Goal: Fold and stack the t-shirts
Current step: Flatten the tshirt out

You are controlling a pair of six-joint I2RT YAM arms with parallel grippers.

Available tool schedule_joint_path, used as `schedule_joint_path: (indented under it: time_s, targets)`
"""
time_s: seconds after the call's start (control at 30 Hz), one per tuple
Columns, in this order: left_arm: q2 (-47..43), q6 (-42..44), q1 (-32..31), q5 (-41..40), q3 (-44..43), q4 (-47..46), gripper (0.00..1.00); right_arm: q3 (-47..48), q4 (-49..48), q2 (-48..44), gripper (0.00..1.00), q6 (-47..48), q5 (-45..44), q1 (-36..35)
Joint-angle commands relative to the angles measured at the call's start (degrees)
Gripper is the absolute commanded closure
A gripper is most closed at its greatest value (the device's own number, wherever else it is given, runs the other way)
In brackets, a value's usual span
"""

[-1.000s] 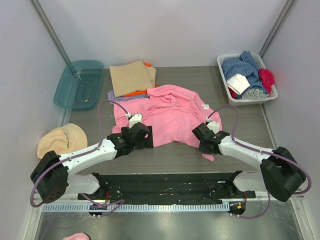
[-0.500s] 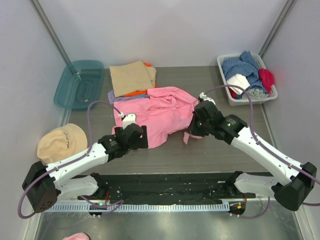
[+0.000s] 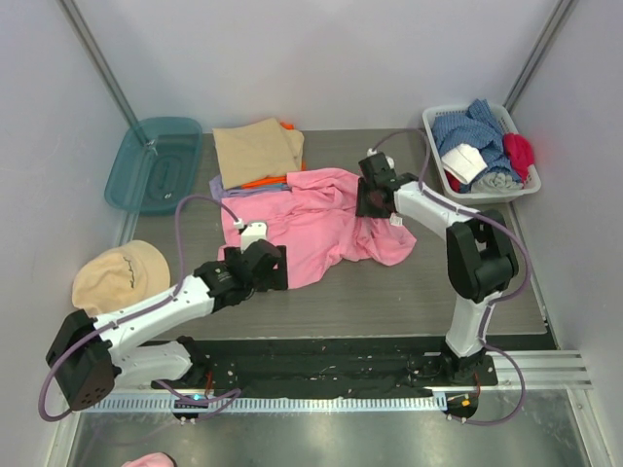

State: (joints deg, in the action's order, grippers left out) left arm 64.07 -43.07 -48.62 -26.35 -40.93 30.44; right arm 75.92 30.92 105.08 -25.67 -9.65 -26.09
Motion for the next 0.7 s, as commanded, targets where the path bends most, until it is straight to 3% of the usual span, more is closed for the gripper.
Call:
schedule_joint_path:
  time_s: [0.0, 0.2, 0.5, 0.67]
  targets:
    - [0.44, 0.35, -0.16, -0.28, -2.05, -1.08, 0.00, 8.36, -10.70, 0.48, 0.49, 6.94, -2.39, 1.74]
    - [1.58, 0.44, -0.16, -0.28, -1.70, -2.31, 0.00, 6.71, -8.60, -4.25, 0.44, 6.43, -1.26, 2.00]
    - [3.95, 0.97, -0.16, 0.51, -1.00, -4.94, 0.00, -12.09, -6.92, -20.95, 0.43, -0.52, 5.51, 0.95]
    - [4.31, 0.88, -0.07, 0.86, -0.65, -5.83, 0.00, -16.32, -7.01, -24.22, 0.43, -2.89, 3.07, 0.95]
